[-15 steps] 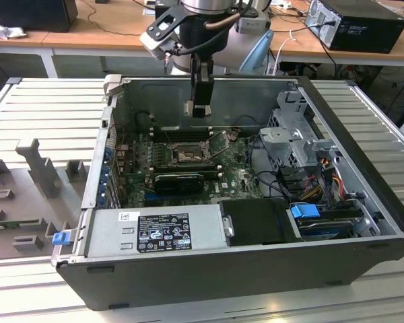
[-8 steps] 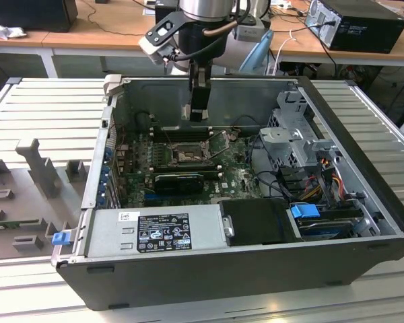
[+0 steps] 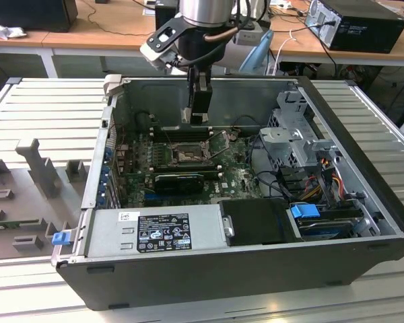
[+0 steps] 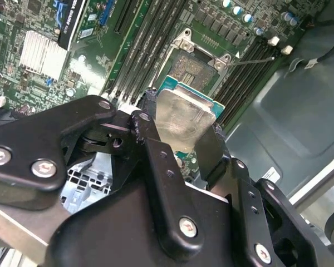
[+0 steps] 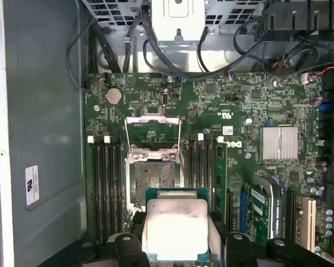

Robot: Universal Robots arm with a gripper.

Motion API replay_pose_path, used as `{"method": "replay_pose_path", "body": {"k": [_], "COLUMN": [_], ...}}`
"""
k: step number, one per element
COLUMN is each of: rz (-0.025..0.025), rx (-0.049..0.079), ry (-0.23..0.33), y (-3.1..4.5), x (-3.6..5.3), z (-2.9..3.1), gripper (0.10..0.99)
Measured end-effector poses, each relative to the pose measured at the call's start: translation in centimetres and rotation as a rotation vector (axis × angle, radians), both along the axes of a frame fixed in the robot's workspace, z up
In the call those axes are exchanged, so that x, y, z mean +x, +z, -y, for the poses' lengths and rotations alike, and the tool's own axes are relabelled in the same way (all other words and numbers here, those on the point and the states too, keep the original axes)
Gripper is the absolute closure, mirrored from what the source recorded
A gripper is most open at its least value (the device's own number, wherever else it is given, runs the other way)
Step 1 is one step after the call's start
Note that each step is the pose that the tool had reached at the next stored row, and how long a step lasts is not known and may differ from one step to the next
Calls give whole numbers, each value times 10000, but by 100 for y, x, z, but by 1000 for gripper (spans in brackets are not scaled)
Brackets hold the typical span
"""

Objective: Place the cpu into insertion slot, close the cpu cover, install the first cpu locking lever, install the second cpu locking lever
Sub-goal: 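Place the cpu into insertion slot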

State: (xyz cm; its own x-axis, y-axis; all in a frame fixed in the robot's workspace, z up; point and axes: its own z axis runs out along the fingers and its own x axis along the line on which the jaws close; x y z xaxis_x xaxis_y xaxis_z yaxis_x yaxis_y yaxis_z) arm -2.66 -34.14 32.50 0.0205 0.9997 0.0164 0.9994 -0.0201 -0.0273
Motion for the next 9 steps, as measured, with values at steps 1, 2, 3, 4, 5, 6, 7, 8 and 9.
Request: {"method": "replay_pose_path", "body": {"k": [1,2,3,4,5,6,7,8,9], "rz": [18,49,104,148,182,244,276,286,298], "rx": [3,3,2,2,3,2,2,2,3], "ry": [2,2,3,2,2,2,2,2,3], "y": [-20,-39,-55,-67,-77,-90,-102,-114,-143], "x": [-4,-10,-14,-16,-19,-23,-27,-28,-28], "z": [0,0,0,0,0,0,0,0,0], "gripper": [561,561,561,561,561,561,561,561,561]}}
